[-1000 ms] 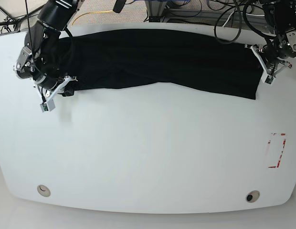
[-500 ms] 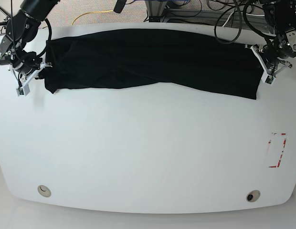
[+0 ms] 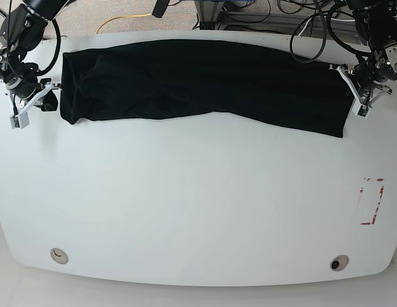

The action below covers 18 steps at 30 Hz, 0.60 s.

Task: Fold the T-shirt properly
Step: 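Grasp the strip's end with the right gripper and release the left gripper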

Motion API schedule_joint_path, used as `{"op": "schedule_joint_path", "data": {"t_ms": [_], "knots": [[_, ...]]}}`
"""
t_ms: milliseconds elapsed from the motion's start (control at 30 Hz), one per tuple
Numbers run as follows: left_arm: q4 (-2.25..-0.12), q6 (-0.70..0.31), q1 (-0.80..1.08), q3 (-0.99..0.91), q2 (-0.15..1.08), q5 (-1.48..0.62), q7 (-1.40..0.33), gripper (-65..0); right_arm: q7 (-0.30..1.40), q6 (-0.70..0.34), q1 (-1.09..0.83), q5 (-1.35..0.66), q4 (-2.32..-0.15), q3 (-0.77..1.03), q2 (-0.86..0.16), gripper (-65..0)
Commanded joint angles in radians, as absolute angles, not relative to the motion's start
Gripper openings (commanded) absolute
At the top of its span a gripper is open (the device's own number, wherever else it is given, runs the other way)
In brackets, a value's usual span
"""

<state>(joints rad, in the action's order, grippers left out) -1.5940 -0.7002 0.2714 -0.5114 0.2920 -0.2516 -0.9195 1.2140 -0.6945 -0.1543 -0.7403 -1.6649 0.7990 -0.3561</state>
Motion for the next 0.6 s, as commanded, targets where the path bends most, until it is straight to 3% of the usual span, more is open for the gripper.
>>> {"op": "schedule_joint_path", "data": {"t_ms": [0, 167, 367, 567], "knots": [[-1.601, -0.698, 0.274, -0.513, 0.306, -0.236, -0.94, -64.6, 1.227, -0.698, -0.142, -0.839, -1.712, 0.82, -0.349, -59.5], [-1.601, -0.698, 0.274, -0.513, 0.305, -0.236, -0.94, -64.6, 1.262, -0.698, -0.134, -0.866, -1.768, 0.803, -0.294, -59.5], [-1.606, -0.698, 0.274, -0.513, 0.302, -0.236, -0.94, -64.6, 1.264, -0.698, -0.185, -0.866, -1.868, 0.631, -0.231, -59.3], [-1.607, -0.698, 0.274, -0.515, 0.302, -0.236, -0.941, -64.6, 1.257, -0.698, -0.26, -0.86, -1.894, 0.572, -0.18, -59.3]]}}
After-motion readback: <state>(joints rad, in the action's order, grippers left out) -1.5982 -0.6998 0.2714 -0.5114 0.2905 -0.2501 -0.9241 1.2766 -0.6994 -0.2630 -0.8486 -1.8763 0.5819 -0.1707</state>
